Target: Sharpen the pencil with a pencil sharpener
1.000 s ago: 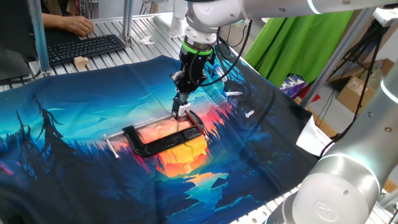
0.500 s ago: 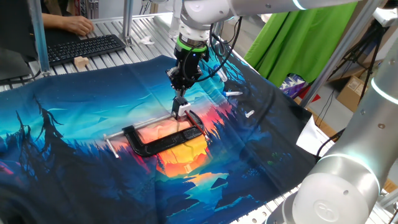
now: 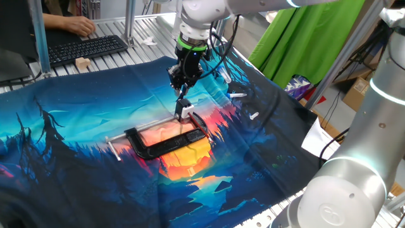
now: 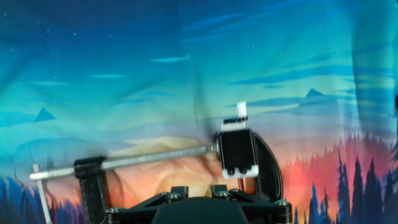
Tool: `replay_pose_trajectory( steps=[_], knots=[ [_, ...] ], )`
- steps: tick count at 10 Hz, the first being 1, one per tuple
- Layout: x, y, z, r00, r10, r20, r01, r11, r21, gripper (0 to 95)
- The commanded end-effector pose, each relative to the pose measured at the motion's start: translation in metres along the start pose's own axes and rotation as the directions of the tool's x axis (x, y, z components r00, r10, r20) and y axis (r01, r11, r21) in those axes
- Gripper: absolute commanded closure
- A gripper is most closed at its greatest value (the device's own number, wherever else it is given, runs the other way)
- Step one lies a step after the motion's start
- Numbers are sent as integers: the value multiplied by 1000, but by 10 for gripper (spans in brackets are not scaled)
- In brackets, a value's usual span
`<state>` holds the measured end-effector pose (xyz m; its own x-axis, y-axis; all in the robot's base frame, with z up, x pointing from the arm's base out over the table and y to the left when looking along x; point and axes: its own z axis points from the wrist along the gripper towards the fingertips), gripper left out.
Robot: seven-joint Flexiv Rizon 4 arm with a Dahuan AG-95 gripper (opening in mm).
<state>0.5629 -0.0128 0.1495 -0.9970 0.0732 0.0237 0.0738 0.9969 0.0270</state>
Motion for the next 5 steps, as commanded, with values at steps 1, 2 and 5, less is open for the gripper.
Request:
replay_pose_trajectory(
  steps=[1,2,5],
  knots=[
    [-12,-5,0,1000,-5,0,5,1000,1,760],
    [-20,-9,2,1000,-3,1,3,1000,-1,760],
    [-33,-18,6,1000,-17,0,17,1000,-5,760]
  ],
)
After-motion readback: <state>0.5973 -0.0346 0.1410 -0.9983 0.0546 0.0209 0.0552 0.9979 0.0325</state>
